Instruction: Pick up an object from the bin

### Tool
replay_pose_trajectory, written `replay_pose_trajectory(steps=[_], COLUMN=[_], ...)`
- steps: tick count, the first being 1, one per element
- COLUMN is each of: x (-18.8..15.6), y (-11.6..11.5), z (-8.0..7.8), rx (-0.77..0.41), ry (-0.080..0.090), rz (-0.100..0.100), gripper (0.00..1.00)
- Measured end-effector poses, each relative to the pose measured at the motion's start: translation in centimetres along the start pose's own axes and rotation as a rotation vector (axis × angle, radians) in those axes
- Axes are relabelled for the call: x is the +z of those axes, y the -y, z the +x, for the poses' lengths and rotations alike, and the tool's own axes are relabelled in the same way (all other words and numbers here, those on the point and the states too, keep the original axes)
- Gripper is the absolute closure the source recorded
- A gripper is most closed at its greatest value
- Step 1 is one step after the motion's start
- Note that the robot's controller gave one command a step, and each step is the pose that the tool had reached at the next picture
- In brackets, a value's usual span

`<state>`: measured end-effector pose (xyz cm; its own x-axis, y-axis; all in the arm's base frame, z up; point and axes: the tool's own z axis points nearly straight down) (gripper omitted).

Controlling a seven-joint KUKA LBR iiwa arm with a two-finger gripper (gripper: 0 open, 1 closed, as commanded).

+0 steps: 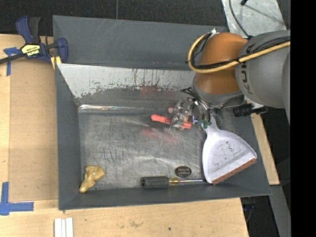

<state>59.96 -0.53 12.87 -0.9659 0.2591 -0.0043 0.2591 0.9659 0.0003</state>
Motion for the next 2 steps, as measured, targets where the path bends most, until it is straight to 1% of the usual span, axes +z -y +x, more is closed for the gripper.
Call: replay_pose_trajectory(steps=[1, 2], x=[-4.4, -7.6], y=[-0.9, -1.1], z=[0.9, 0.4], rx=[-0.007, -0.007], ry=[-0.009, 0.006], rz=[0.002, -0.003], gripper=[1.00, 1.00])
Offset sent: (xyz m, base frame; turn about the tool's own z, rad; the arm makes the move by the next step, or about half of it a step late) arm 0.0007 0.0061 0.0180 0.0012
